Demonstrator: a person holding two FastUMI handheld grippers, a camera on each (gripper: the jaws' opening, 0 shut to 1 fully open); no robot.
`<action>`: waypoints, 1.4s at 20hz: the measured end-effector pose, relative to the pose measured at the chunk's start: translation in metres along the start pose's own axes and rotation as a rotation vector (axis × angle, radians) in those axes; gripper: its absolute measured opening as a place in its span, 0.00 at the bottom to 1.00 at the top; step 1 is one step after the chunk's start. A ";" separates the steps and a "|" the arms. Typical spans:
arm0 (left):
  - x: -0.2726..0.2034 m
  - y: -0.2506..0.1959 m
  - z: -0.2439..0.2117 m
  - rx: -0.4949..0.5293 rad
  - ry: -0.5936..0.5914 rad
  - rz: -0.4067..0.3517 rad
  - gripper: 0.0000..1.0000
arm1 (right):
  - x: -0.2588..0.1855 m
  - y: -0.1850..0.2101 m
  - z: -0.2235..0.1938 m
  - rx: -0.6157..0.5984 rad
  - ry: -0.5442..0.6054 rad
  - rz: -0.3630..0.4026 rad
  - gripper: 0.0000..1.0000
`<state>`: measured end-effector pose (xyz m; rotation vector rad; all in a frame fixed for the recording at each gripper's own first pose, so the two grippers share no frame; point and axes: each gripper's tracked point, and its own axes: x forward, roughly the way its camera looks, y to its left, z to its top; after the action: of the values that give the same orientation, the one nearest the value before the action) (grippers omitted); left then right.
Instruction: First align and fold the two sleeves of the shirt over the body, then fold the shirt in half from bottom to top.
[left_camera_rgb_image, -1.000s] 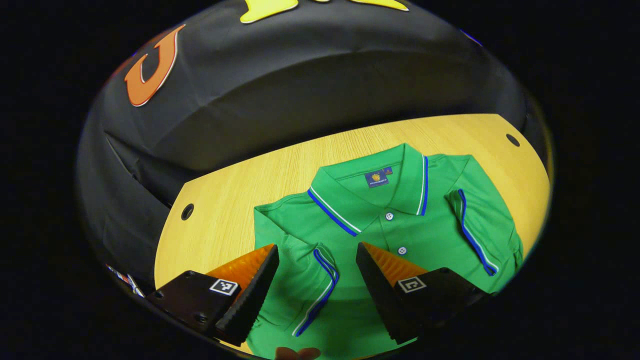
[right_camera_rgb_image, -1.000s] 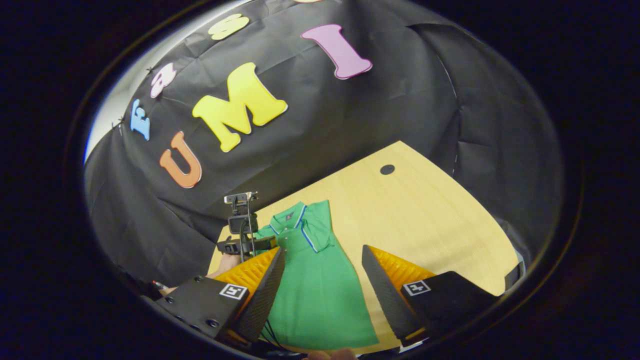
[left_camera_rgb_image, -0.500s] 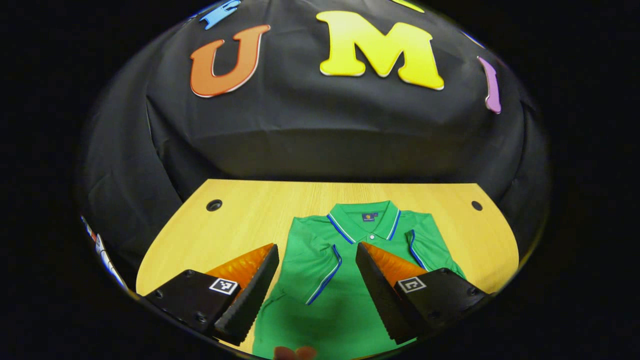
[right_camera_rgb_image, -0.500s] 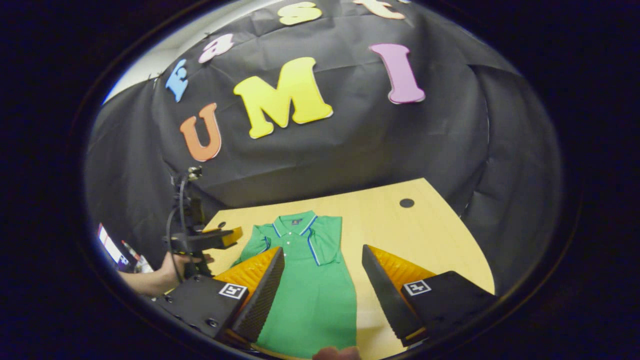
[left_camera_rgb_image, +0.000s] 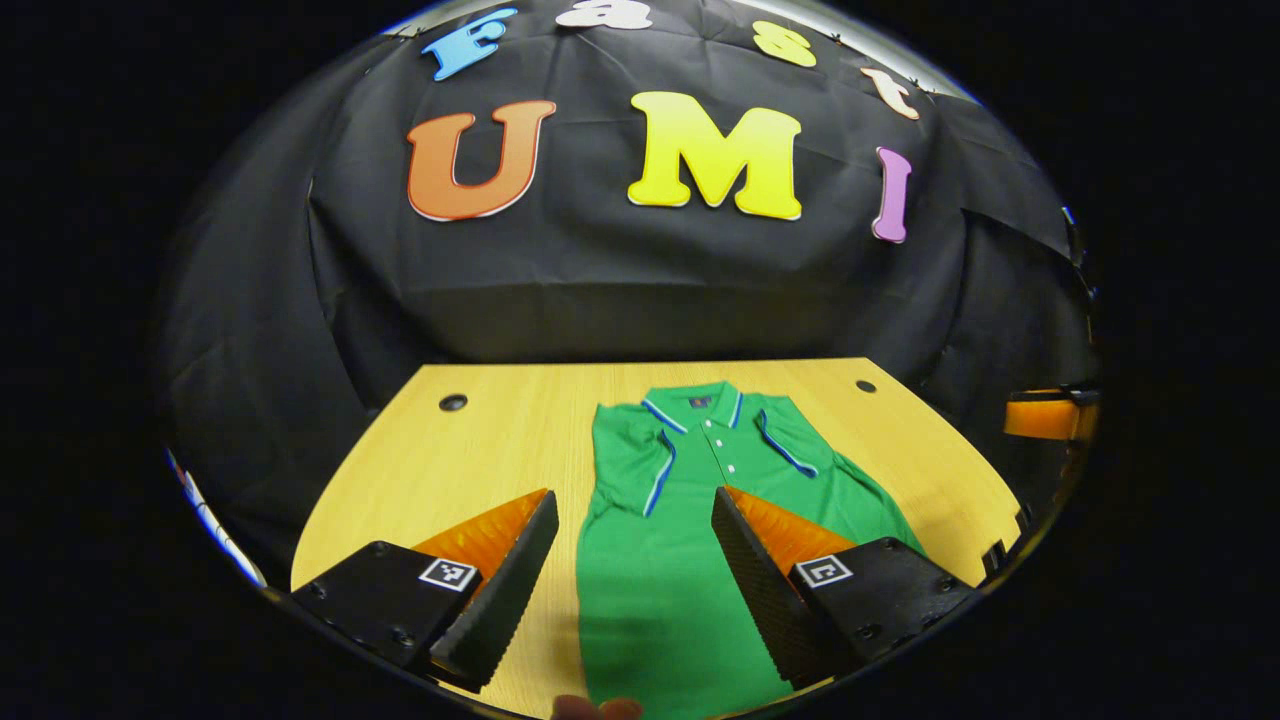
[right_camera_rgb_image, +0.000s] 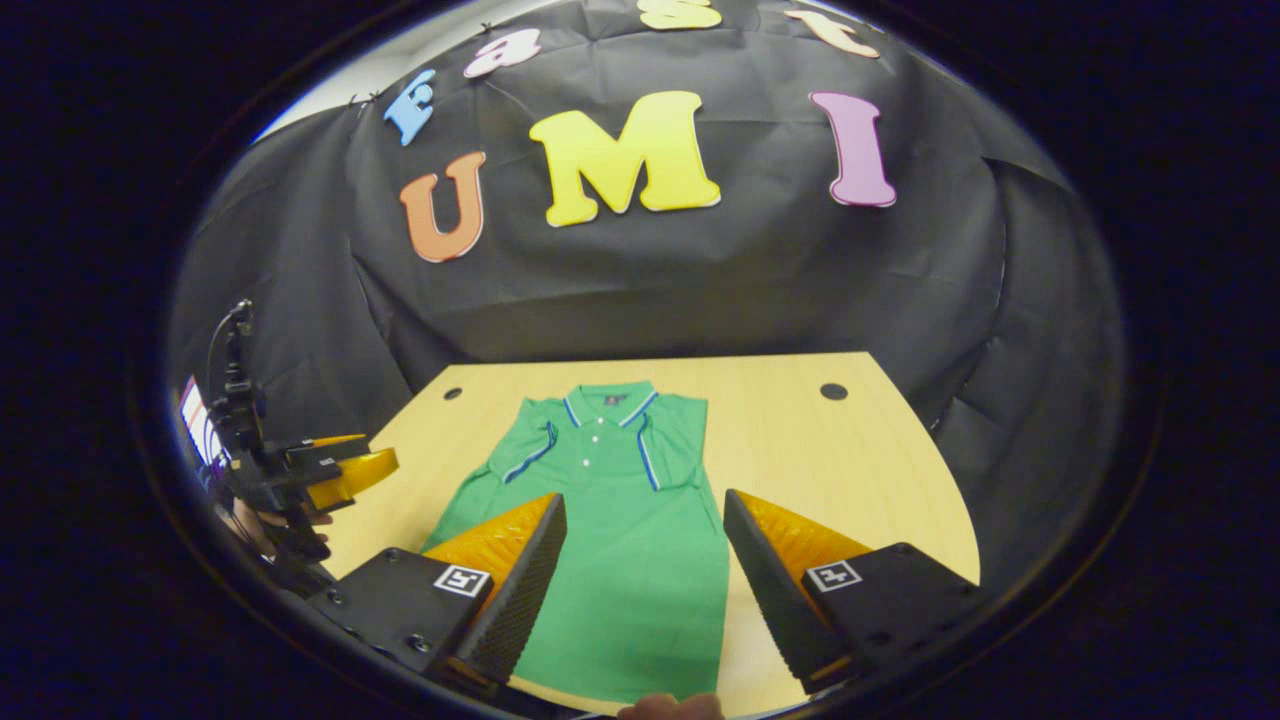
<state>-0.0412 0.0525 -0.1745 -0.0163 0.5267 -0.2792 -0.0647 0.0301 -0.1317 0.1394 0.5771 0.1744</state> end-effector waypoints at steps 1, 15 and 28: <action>-0.011 -0.002 -0.024 -0.008 0.044 -0.041 0.99 | -0.003 -0.007 -0.017 -0.010 0.032 -0.012 0.98; -0.079 -0.002 -0.214 -0.202 0.530 -0.161 1.00 | -0.017 -0.065 -0.226 -0.079 0.476 -0.112 0.99; -0.074 -0.022 -0.229 -0.166 0.574 -0.138 0.86 | 0.000 -0.037 -0.248 -0.204 0.430 -0.016 0.71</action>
<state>-0.2220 0.0635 -0.3342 -0.1371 1.1218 -0.3756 -0.1967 0.0146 -0.3442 -0.1046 0.9840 0.2491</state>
